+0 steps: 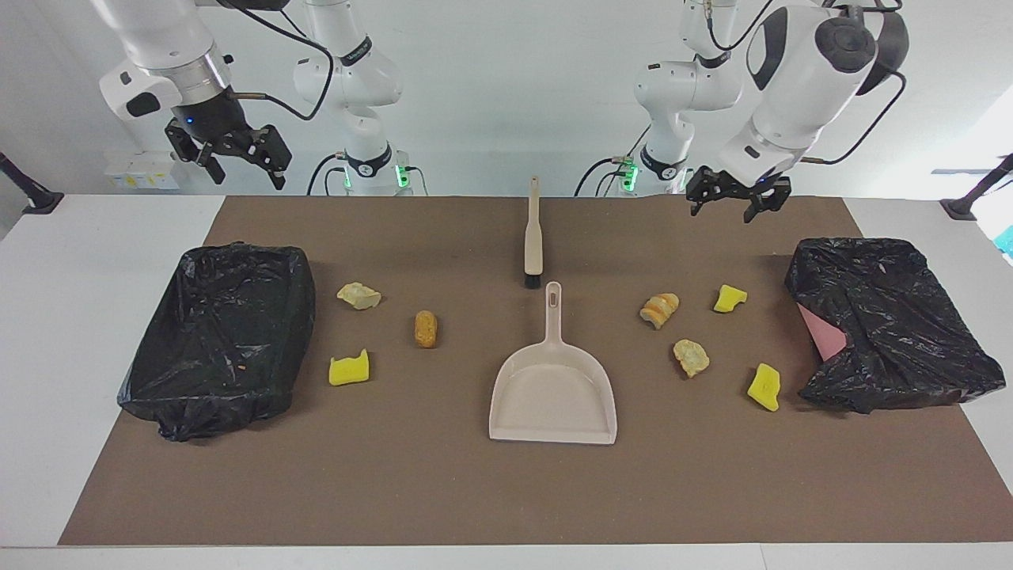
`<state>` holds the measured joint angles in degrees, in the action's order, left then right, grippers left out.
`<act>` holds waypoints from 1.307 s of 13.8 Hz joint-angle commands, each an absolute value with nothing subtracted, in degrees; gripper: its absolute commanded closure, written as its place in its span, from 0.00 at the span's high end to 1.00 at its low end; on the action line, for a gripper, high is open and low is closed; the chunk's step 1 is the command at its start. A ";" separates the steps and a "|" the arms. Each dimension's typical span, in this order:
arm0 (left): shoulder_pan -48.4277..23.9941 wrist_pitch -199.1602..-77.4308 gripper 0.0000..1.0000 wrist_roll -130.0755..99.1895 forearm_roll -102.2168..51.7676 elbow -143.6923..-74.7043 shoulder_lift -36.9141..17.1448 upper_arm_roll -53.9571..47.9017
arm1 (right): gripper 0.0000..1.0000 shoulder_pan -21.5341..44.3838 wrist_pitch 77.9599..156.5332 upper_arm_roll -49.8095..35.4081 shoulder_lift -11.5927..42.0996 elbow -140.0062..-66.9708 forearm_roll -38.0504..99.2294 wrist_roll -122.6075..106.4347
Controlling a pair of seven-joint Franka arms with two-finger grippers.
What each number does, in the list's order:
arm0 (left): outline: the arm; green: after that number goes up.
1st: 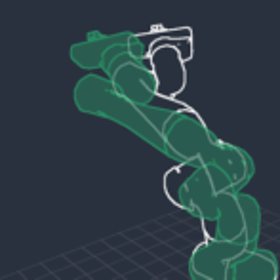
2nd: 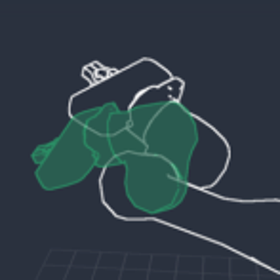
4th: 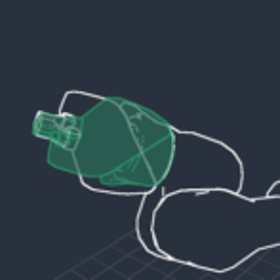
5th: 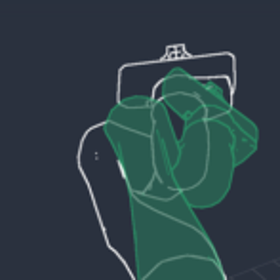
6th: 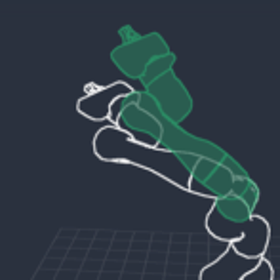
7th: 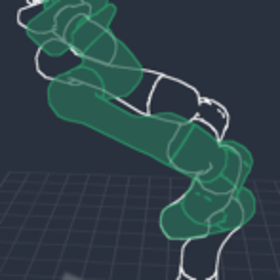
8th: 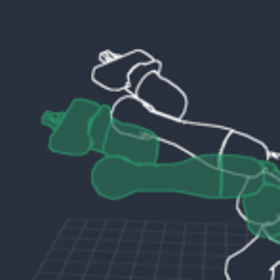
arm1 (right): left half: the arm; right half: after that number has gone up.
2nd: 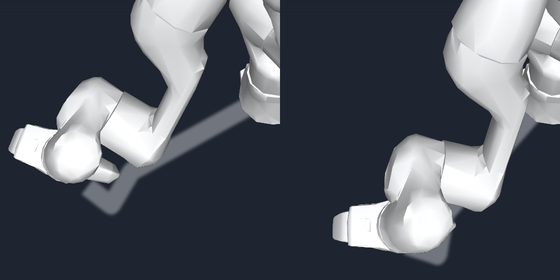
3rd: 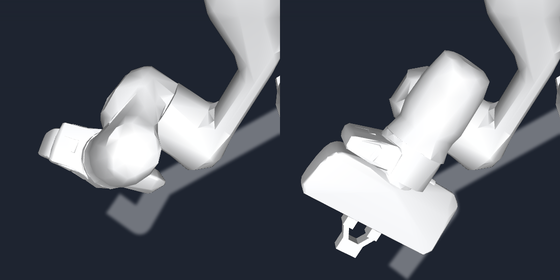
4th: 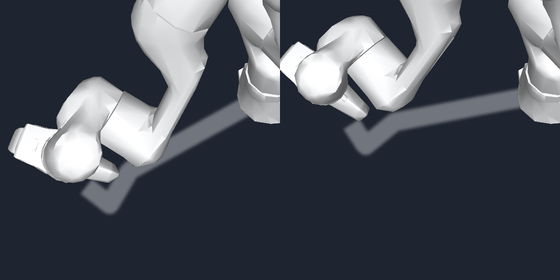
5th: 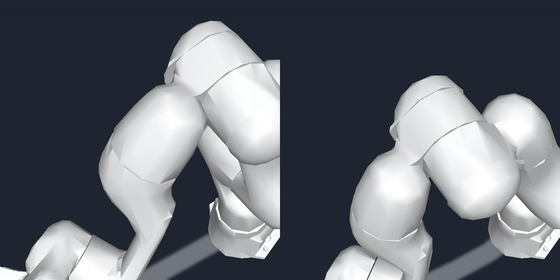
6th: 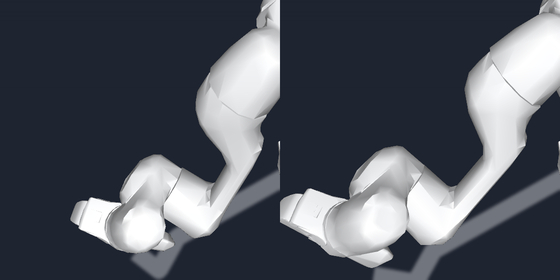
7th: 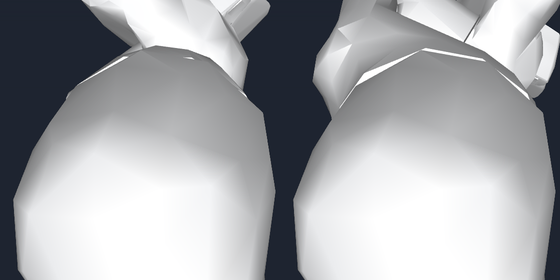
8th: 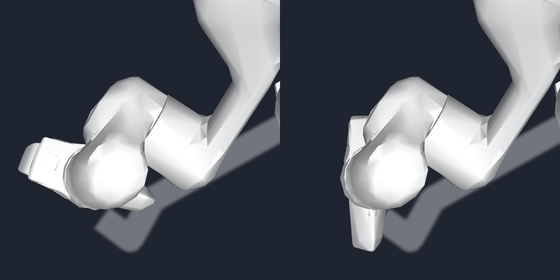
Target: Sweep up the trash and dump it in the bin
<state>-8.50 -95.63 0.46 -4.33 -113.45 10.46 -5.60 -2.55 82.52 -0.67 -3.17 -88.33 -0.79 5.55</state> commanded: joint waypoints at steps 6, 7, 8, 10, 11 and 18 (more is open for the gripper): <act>-28.18 -112.73 1.00 -12.36 -7.82 -134.01 17.67 -4.75 | 1.00 -1.76 85.51 -1.32 -3.43 -89.29 -0.88 6.94; -31.61 -115.72 1.00 -15.35 -7.82 -135.69 16.97 -4.75 | 1.00 -0.63 87.43 -1.49 -2.99 -90.25 -0.88 8.60; -34.77 -118.71 1.00 -18.25 -7.82 -137.27 16.01 -4.75 | 1.00 1.39 89.71 -1.49 -2.73 -91.39 -0.97 10.35; -41.89 -126.61 1.00 -24.40 -7.82 -141.57 14.77 -4.75 | 1.00 4.64 92.80 -1.49 -0.63 -91.67 -0.97 13.61; -44.88 -129.78 1.00 -27.48 -7.82 -142.72 14.07 -4.75 | 1.00 6.22 94.38 -1.49 0.43 -91.67 -1.05 16.06; -53.87 -136.41 0.90 -36.81 -7.82 -142.74 7.21 -4.75 | 1.00 18.70 101.94 -1.49 8.43 -91.23 -2.02 32.85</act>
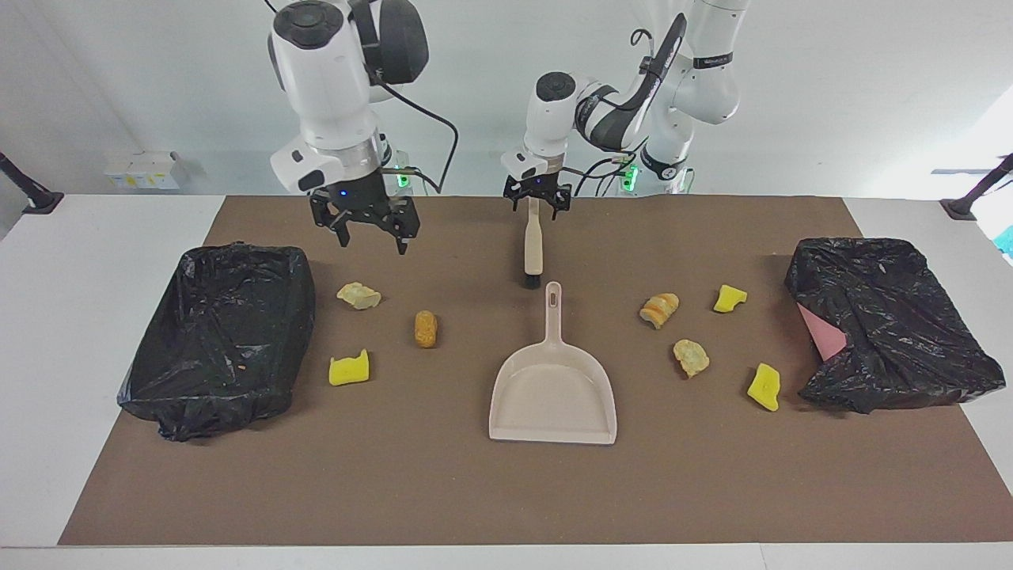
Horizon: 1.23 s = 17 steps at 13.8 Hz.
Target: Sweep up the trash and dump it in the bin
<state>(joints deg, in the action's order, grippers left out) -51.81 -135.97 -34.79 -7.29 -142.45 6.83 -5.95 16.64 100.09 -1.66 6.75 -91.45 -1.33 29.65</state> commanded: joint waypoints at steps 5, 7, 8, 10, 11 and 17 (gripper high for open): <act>-53.27 -132.72 0.00 -39.29 -7.74 -142.21 7.64 -4.66 | 1.00 24.34 106.96 -1.49 13.70 -91.14 -1.84 38.41; -52.91 -132.10 0.00 -39.20 -7.73 -142.21 8.17 -4.31 | 1.00 27.06 107.14 -1.49 17.90 -88.08 -1.67 39.80; -51.60 -131.23 0.00 -39.20 -7.65 -141.95 8.35 -4.31 | 1.00 27.94 107.31 -1.49 19.93 -86.94 -1.76 40.95; -47.74 -126.85 0.00 -39.29 -7.03 -140.37 9.05 -4.22 | 1.00 29.00 109.85 -1.49 22.32 -85.96 -1.76 41.83; -45.46 -125.00 0.00 -39.29 -6.94 -140.27 10.18 -4.22 | 1.00 29.79 110.91 -1.49 23.28 -85.78 -1.67 41.84; -30.52 -115.24 0.00 -39.46 -1.94 -140.10 17.30 -4.22 | 1.00 32.08 114.43 -1.67 30.41 -80.24 -0.97 43.86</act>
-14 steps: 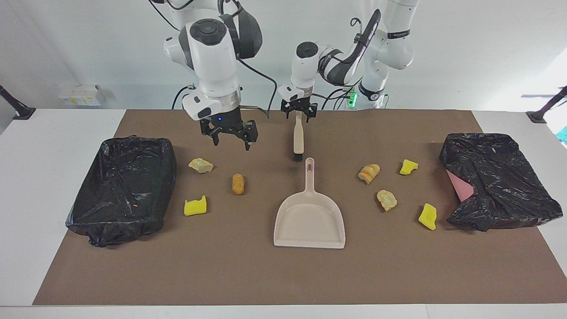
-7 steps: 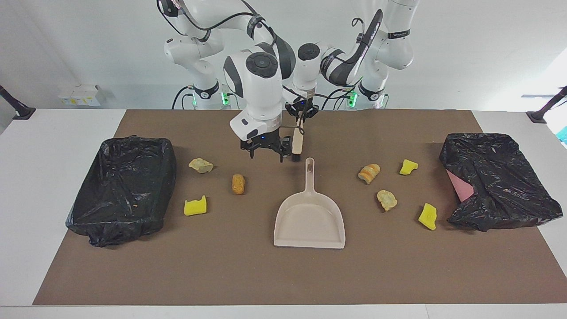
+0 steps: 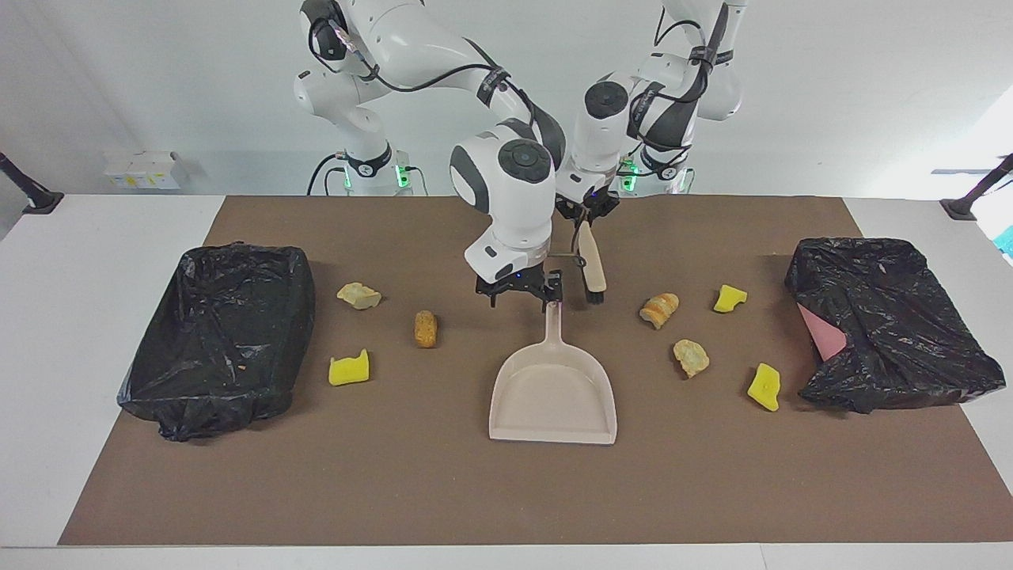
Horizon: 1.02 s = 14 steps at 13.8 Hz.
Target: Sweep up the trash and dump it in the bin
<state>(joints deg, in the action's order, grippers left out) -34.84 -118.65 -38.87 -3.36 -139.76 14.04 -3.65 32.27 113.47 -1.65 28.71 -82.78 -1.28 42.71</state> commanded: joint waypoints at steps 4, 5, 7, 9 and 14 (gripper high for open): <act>-23.40 -107.07 0.00 -45.24 2.88 -139.92 18.10 -4.31 | 1.00 34.36 117.68 -1.76 30.76 -80.77 1.13 44.82; -21.73 -105.83 0.00 -47.18 4.38 -140.01 18.28 -4.31 | 1.00 34.54 119.34 -1.76 30.85 -80.95 1.40 44.91; -17.51 -103.10 0.00 -48.42 6.49 -140.97 19.68 -4.39 | 1.00 35.33 121.63 -1.76 31.20 -82.35 1.41 44.91; -13.99 -103.36 0.00 -51.93 7.03 -143.95 21.78 -4.39 | 1.00 35.86 121.82 -1.67 31.11 -83.40 1.41 44.91; -9.33 -113.62 0.00 -49.33 7.47 -150.99 22.86 -4.48 | 0.93 36.30 121.90 -1.67 31.02 -86.57 0.27 44.65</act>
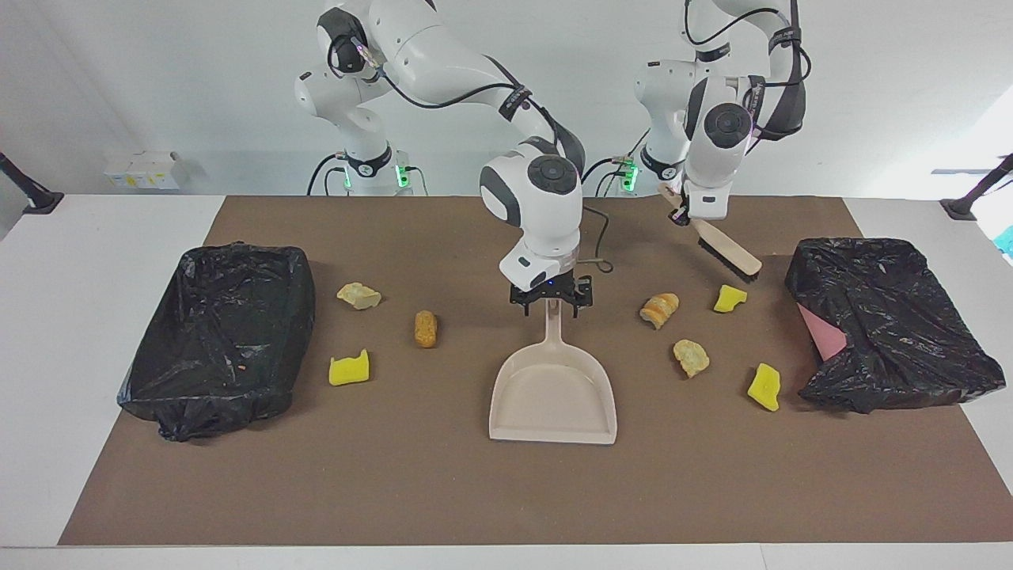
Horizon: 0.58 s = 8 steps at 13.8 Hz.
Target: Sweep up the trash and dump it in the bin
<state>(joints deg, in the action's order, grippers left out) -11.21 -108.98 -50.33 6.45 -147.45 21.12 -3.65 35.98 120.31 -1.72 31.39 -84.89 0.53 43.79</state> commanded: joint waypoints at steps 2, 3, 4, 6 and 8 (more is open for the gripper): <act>-7.92 -116.18 0.00 -39.77 7.12 -150.56 21.54 -4.48 | 0.78 36.47 122.26 -1.67 30.94 -87.27 0.35 44.56; -8.00 -118.37 0.00 -37.03 6.51 -150.38 20.75 -4.48 | 0.61 36.47 122.17 -1.76 30.94 -87.36 0.70 44.91; -8.35 -119.35 0.00 -34.39 5.37 -150.21 20.05 -4.48 | 0.45 36.39 122.17 -1.76 30.76 -87.80 0.70 44.83; -9.05 -122.06 0.00 -28.07 1.42 -149.94 18.64 -4.57 | 0.18 36.30 122.87 -1.76 30.50 -88.68 0.70 43.95; -11.68 -123.57 0.00 -22.70 -2.26 -148.63 17.24 -4.57 | 0.10 36.39 123.13 -1.76 30.24 -89.30 0.44 42.20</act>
